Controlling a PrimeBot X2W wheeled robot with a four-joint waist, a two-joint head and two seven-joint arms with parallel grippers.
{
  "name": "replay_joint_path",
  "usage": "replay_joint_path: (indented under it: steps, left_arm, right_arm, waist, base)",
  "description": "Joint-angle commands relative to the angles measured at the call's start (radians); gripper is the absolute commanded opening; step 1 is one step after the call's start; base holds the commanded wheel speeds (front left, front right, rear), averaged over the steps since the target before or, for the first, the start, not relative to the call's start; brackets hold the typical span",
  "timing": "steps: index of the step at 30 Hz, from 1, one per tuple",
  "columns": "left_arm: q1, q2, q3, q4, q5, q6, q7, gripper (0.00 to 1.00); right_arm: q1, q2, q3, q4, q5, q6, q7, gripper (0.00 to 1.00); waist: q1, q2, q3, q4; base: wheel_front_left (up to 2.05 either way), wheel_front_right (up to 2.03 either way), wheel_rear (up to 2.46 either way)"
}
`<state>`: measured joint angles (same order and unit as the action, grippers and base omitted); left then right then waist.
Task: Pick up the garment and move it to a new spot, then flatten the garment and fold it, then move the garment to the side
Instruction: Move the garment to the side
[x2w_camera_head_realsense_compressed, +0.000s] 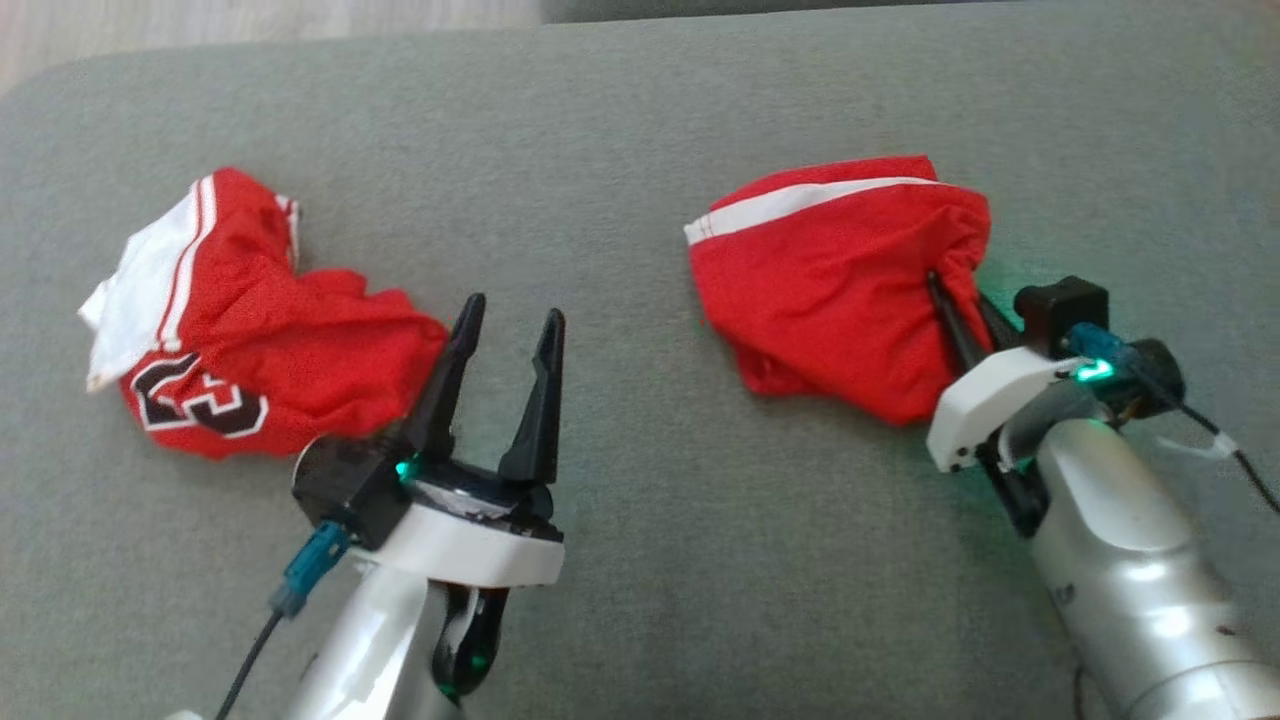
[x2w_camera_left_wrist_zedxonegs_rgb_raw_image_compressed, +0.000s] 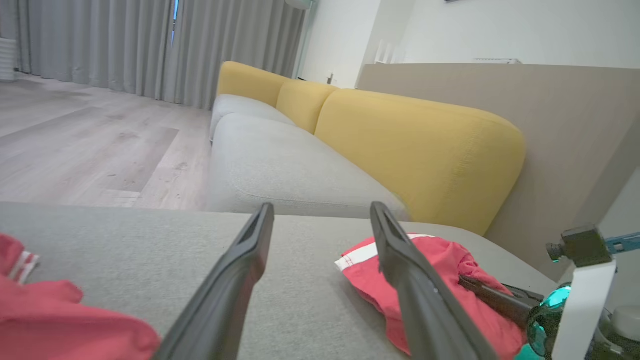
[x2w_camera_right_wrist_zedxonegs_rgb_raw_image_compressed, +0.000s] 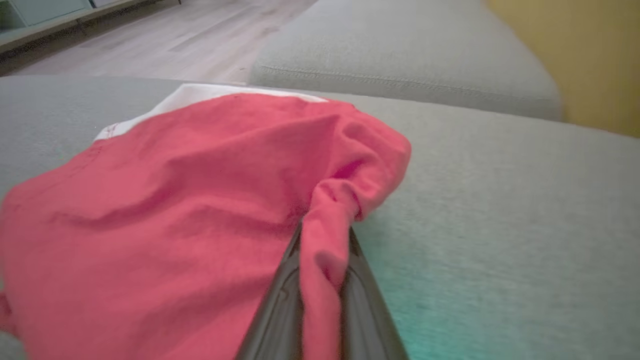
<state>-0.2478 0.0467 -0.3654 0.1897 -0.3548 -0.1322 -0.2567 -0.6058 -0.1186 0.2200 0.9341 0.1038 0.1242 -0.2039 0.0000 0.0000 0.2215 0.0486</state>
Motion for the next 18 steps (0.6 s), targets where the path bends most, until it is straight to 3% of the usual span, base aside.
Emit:
replay_joint_path:
  steps: [1, 9, 18]
  left_arm:
    - [-0.051, 0.004, 0.018, -0.034, 0.002, 0.002, -0.005, 1.0]
    - [-0.076, 0.004, -0.026, -0.05, -0.008, 0.009, -0.005, 1.0]
    - [-0.09, 0.004, -0.038, -0.057, -0.009, 0.012, -0.005, 1.0]
  right_arm:
    - [-0.04, -0.017, 0.026, -0.035, -0.008, 0.007, -0.011, 0.0]
    - [-0.04, -0.217, 0.159, -0.098, 0.054, 0.007, 0.072, 0.0]
    - [-0.044, -0.491, 0.28, -0.124, 0.194, 0.007, 0.171, 0.0]
  waist:
    - [0.0, 0.0, -0.012, -0.021]
    - [0.0, 0.0, -0.016, -0.065]
    - [0.0, 0.0, 0.022, -0.046]
  base:
    - [0.0, 0.0, 0.0]
    - [0.0, 0.0, 0.0]
    - [0.0, 0.0, 0.0]
